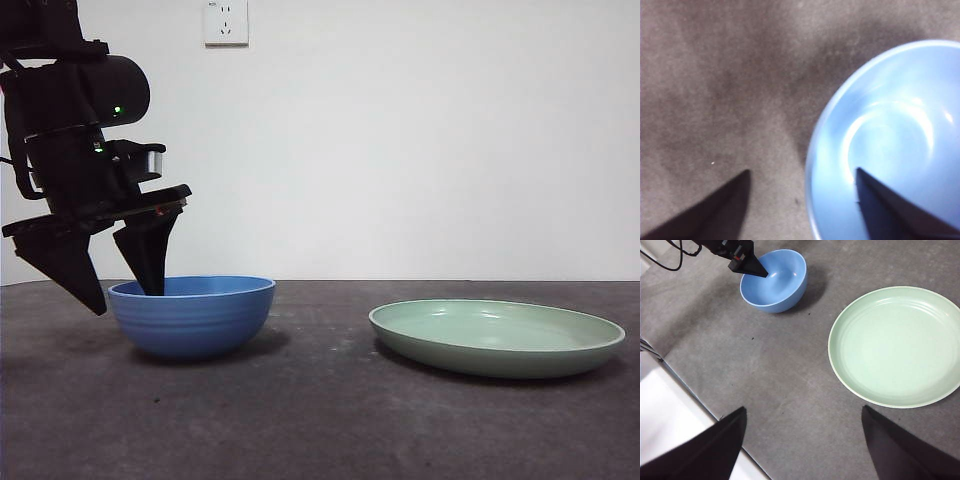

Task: Pick up the blue bowl, put it on the green plate, put it on desk

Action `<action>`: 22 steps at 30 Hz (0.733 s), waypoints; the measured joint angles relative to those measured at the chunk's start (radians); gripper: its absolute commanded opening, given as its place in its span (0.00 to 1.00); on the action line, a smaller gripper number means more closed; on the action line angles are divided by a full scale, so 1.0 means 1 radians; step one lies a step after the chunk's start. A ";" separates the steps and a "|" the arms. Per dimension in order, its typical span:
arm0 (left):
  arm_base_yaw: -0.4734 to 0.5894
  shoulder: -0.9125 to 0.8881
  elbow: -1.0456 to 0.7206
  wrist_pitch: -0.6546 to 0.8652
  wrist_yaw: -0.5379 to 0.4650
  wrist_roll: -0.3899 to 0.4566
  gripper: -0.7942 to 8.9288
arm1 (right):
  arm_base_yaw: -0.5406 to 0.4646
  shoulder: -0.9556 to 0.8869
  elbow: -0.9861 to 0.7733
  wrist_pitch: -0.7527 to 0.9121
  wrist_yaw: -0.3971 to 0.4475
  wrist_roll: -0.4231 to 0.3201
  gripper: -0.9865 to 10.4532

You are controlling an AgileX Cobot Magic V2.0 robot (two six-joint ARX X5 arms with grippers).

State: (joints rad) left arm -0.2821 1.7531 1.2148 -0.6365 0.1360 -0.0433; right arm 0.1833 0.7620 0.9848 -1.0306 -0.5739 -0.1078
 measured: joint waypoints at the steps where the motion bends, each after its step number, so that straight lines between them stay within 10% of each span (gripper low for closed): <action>1: -0.001 0.000 0.000 0.000 0.000 -0.001 0.28 | 0.000 0.000 0.000 0.000 0.000 0.000 0.41; 10: -0.003 0.000 0.000 0.000 0.000 -0.021 0.09 | 0.000 0.000 0.000 0.000 0.000 0.000 0.41; 22: -0.008 -0.040 0.000 0.004 -0.002 -0.026 0.09 | 0.000 0.000 0.000 0.000 0.000 0.000 0.41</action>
State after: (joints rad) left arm -0.2905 1.7130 1.2148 -0.6323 0.1345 -0.0692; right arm 0.1833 0.7620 0.9848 -1.0306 -0.5739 -0.1078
